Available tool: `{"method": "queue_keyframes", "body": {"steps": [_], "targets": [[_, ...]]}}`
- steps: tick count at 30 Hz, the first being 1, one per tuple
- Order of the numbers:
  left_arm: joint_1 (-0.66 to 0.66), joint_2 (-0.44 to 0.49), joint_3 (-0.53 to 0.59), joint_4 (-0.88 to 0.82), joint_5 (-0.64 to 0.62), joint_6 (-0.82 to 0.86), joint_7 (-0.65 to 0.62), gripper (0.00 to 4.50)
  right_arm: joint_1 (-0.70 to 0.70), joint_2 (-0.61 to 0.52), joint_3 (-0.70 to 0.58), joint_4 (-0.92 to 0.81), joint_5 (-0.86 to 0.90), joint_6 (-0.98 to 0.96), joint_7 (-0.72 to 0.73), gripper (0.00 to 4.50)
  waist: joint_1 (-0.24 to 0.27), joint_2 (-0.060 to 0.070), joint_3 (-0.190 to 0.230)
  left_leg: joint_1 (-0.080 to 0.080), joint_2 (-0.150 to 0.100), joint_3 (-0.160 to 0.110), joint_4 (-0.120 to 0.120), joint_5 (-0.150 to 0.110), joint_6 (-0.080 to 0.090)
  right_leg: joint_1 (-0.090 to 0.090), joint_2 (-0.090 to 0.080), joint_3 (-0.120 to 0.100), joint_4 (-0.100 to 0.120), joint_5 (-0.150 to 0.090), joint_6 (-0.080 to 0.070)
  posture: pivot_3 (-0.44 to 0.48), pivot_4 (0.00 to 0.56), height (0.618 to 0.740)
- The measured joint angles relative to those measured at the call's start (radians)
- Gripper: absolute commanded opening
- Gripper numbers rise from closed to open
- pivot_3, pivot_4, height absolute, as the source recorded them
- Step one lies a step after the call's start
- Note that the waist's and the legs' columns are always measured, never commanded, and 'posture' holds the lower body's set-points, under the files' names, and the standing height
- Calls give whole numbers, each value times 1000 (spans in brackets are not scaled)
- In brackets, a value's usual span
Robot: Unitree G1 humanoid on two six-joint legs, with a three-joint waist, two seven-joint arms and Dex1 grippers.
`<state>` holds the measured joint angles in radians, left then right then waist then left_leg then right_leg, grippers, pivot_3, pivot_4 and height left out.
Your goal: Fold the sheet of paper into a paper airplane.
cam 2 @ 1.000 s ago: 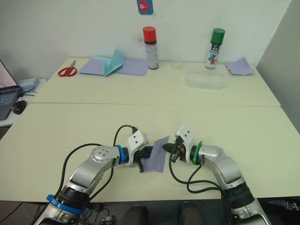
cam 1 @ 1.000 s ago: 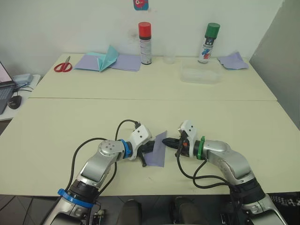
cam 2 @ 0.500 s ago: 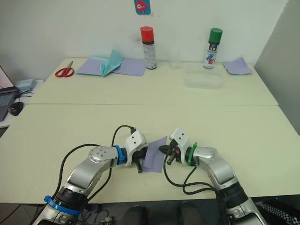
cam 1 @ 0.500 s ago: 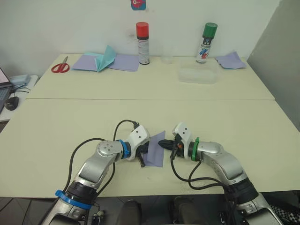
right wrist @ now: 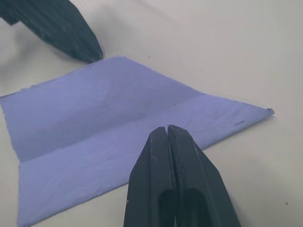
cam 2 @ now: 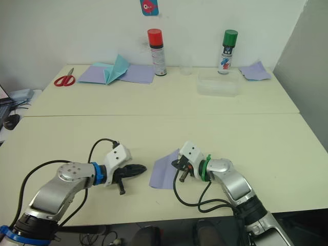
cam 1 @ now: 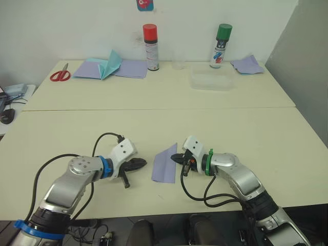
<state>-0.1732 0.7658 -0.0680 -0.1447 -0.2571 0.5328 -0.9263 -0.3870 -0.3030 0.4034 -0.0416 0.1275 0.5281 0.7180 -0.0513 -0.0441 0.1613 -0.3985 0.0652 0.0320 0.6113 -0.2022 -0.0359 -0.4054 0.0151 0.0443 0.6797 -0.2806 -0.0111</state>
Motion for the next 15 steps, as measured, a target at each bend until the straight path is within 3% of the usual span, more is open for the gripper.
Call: {"method": "queue_keyframes", "body": {"steps": [6, 15], "targets": [[-95, -20, 27, 142, 24, -118, 21, 12, -20, 7, 2, 27, -12, -16, 2, 0, 1, -1, 1, 0, 0, 0, 0, 0, 0, 0, 0, 0, 0, 1, 1, 0, 150, 740], [-156, -118, 19, 143, -6, -146, 11, 12, -24, 4, 6, 26, -17, -19, 17, 0, 0, -1, 0, -2, 0, 1, 0, 0, 0, 0, 0, 0, 0, 1, 1, 0, 150, 740]]}}
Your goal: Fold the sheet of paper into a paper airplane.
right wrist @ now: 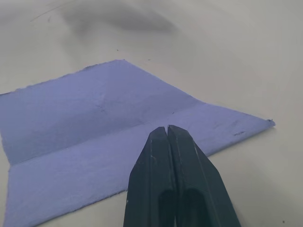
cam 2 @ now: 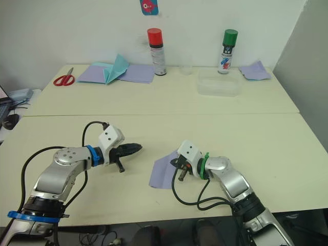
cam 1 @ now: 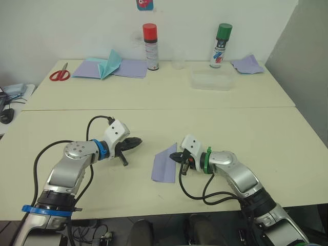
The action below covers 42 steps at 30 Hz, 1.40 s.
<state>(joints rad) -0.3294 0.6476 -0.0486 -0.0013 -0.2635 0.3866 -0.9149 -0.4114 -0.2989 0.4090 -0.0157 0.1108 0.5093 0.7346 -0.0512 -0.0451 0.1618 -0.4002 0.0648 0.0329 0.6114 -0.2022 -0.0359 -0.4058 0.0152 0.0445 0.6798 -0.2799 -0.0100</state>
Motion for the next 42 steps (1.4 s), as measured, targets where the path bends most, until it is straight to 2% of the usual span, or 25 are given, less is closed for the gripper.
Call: {"method": "queue_keyframes", "body": {"steps": [6, 13, 19, 23, 28, 33, 42], "targets": [[-21, -22, -93, -115, -36, 88, -60, 12, 0, 2, -1, 0, -9, -1, 2, 0, -1, 0, 0, 0, -1, 0, 0, 0, 0, 0, 0, 1, 0, 0, 0, 0, 150, 740], [18, -15, -172, -53, 72, 35, -37, 12, 1, -2, -5, -2, -9, -1, 7, 0, 2, 0, 0, 0, -1, 0, 0, 0, 0, 0, 0, 0, 0, 0, 0, 0, 150, 740], [19, -66, -177, -31, 78, 8, -29, 12, 17, -7, -18, -8, -8, -9, 26, 0, 7, 0, 0, 0, -2, 0, 0, 0, 0, 1, 0, 0, 0, 0, 0, 0, 150, 740], [21, -75, -186, -30, 94, -16, -33, 12, 47, -24, -40, -25, 48, -18, 90, 0, 14, 0, 0, -1, -2, 0, 0, 0, 0, 1, 0, 0, -1, 0, 0, 0, 150, 740], [21, -58, -207, -28, 130, -75, -39, 12, 60, -126, -35, -106, 106, 22, 208, 0, 19, 1, 1, -1, -2, 0, 0, 0, 0, 0, 0, 0, -2, 0, 0, 0, 150, 740], [22, -53, -219, -23, 152, -110, -39, 12, 88, -171, 14, -140, 127, 58, 286, 0, 19, 1, 1, 0, -2, 0, 0, 0, 0, 1, 0, 0, -1, 0, 0, 0, 150, 740], [44, -51, -218, -40, 153, -115, -38, 12, 67, -88, 7, -73, 88, 14, 181, 0, 19, 1, 0, 0, -2, 0, 0, 0, 0, 1, 0, 0, -1, 0, 0, 0, 150, 740]]}}
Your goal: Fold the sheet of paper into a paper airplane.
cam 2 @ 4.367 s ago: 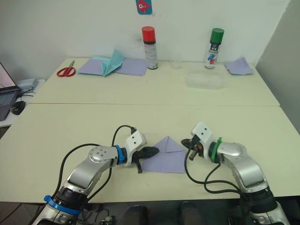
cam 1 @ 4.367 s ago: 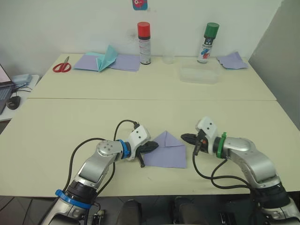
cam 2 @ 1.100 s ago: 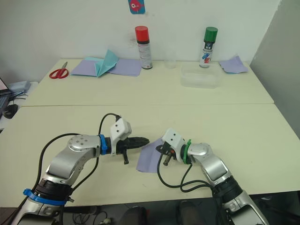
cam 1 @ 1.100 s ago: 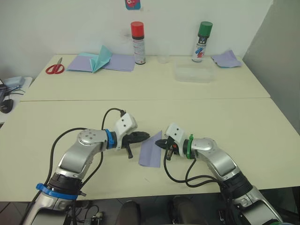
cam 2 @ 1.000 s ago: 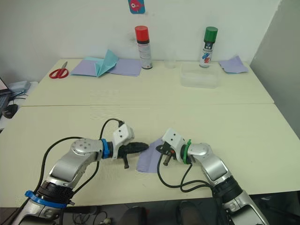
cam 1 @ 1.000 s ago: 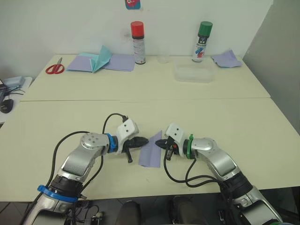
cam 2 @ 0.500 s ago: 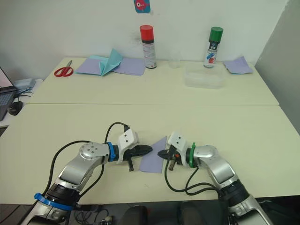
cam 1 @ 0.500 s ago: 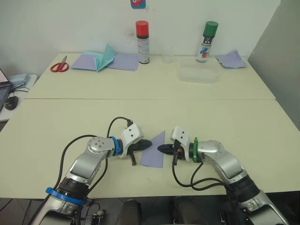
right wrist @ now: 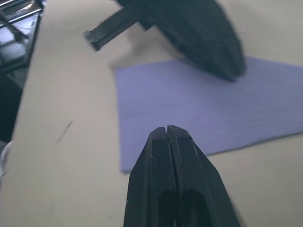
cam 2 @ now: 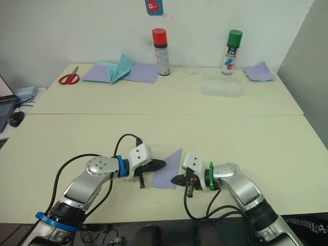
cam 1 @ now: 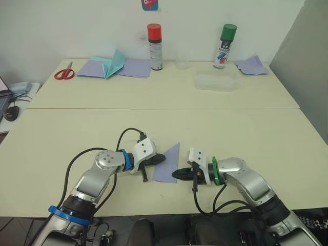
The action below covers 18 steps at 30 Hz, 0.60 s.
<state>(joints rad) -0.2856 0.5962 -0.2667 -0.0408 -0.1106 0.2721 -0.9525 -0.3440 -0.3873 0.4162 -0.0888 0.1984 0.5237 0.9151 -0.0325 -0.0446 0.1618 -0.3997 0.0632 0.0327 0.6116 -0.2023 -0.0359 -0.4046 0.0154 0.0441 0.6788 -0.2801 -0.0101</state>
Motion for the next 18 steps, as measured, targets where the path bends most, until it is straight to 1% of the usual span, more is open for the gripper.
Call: {"method": "queue_keyframes", "body": {"steps": [7, 11, 15, 18], "targets": [[9, 3, -3, -7, 0, -7, -2, 12, -55, 20, -26, 79, -7, -13, -61, 0, 0, 0, 0, 0, 0, 1, 0, 0, 0, 0, 0, 0, 0, 1, 1, 0, 150, 740], [7, 12, -4, -2, 1, -18, -16, 12, -88, 57, -38, 142, -19, -33, -90, 0, 0, 0, 0, 1, 0, 0, 0, 0, 0, 0, 0, 1, 0, 1, 1, 0, 150, 740], [1, 13, -6, 9, 5, -24, -20, 12, -136, 94, -48, 228, -22, -59, -127, 0, -1, 0, 0, 2, 1, 0, 0, 0, 0, 0, 0, 1, 1, 1, 2, 0, 150, 740], [-2, 12, -11, 14, 8, -33, -20, 12, -185, 112, -83, 308, -33, -79, -164, 0, 0, 1, -1, 2, 0, 0, 1, 0, 1, 0, 0, 1, 1, 2, 2, 0, 150, 740]]}}
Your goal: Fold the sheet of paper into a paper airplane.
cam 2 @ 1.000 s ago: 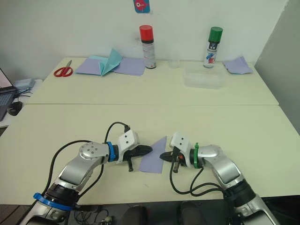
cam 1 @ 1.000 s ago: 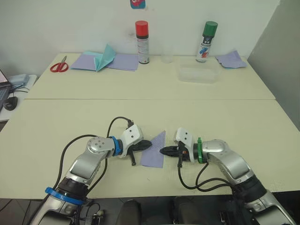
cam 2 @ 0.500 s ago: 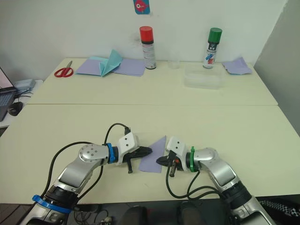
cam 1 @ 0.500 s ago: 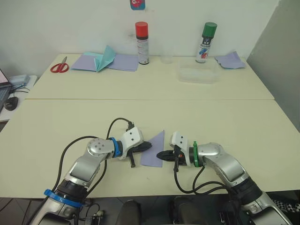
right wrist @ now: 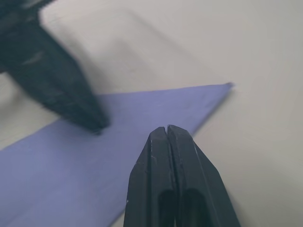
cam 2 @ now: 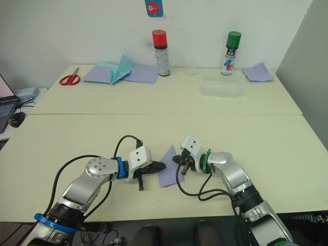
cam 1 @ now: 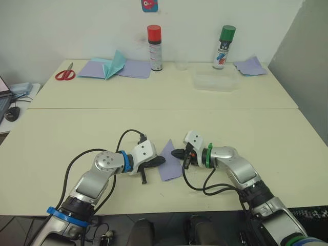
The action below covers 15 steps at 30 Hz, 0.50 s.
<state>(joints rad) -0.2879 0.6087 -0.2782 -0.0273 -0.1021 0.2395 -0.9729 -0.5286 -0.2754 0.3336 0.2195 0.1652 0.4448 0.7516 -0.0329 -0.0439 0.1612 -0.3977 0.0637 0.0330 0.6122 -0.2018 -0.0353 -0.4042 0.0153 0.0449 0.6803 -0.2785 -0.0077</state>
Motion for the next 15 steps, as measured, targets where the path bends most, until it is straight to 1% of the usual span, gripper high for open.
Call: {"method": "queue_keyframes", "body": {"steps": [7, 15], "targets": [[-3, 0, -3, 11, 8, -19, -19, 12, -35, 7, -19, 66, -20, -34, 6, 0, 0, 1, -1, -1, -1, 1, 0, 0, 0, 0, 0, 1, 0, -1, -1, 0, 150, 740], [-9, 0, -3, 24, 10, -29, -21, 12, -50, 43, -41, 120, -39, -78, -14, 0, 0, 2, -1, -1, 0, 0, 0, 0, 0, 0, 0, 0, 0, 0, -1, 0, 150, 740]]}}
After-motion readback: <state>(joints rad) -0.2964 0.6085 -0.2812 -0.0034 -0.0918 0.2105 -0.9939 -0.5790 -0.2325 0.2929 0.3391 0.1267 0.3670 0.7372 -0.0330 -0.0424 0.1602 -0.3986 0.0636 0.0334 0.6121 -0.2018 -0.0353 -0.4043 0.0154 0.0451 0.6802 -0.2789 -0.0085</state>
